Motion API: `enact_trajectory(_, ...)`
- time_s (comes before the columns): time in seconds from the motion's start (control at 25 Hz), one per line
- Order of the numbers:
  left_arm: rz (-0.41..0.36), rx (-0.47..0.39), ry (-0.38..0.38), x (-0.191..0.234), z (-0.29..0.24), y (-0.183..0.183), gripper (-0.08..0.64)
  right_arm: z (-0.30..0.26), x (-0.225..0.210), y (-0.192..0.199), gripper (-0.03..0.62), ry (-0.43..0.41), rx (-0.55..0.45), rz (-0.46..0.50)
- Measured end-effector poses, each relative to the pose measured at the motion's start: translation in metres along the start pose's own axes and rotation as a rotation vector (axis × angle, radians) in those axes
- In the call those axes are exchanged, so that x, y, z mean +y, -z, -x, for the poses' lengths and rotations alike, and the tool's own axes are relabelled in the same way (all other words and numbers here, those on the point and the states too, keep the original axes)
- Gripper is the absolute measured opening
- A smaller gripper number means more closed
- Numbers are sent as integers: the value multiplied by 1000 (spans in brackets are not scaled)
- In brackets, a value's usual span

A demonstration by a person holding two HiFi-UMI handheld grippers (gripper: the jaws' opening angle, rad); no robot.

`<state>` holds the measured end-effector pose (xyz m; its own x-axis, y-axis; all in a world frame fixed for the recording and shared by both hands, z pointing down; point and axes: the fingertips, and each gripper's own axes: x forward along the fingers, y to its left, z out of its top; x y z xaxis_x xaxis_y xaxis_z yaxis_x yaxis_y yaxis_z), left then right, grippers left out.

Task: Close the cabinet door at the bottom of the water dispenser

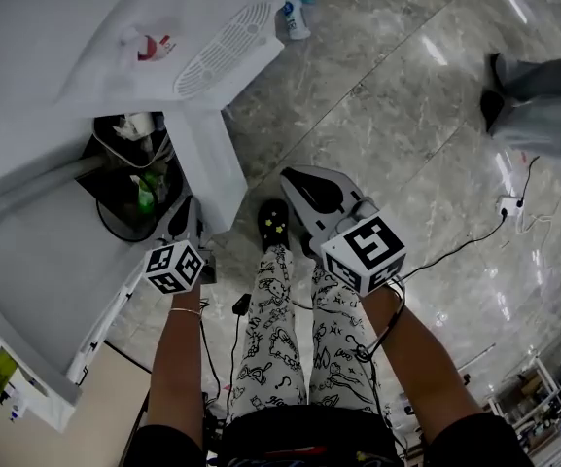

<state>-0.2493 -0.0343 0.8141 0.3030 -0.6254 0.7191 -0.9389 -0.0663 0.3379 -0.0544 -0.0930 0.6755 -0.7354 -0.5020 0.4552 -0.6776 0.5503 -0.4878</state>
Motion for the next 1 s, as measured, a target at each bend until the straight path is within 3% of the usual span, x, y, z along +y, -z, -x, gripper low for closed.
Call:
enact_trajectory(0.24, 40, 13, 130, -66, -33, -3, -2, 19, -29, -6, 17, 62, -32, -41)
enact_trajectory(0.52, -47, 29, 218, -126, -83, -29, -2, 42, -61, -12, 17, 118, -73, -88)
enact_trajectory(1.0, -94, -47, 216, -168, -157, -90, -2, 51, -108, -29, 17, 149, -139, -105)
